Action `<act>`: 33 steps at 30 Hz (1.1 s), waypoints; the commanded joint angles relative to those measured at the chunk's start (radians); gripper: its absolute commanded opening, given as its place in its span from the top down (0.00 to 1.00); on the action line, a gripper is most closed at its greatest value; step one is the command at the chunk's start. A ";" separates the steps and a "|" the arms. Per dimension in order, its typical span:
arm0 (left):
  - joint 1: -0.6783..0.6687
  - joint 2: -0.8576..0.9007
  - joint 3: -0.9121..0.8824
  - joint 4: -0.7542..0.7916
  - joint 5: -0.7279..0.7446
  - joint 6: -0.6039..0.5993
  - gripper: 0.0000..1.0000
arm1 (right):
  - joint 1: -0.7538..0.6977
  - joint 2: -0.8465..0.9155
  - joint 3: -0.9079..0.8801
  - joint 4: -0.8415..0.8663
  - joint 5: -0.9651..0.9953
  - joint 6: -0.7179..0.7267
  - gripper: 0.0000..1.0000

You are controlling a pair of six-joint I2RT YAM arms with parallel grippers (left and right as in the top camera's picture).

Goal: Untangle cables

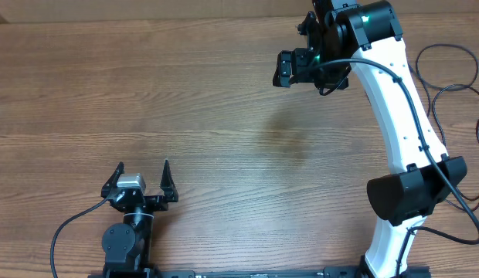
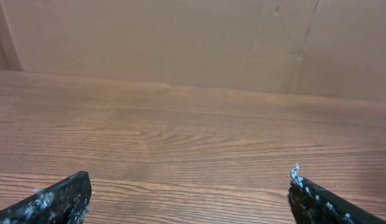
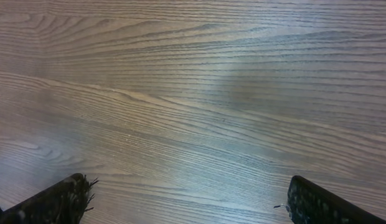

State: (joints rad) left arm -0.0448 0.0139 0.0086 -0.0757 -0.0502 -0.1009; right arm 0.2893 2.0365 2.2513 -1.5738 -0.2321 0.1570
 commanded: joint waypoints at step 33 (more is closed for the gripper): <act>0.007 -0.010 -0.004 0.002 -0.016 0.019 0.00 | -0.028 -0.005 -0.006 -0.121 0.020 -0.005 0.00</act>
State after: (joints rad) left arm -0.0448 0.0139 0.0086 -0.0757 -0.0502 -0.1009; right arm 0.2722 2.0365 2.2513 -1.6951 -0.2203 0.1566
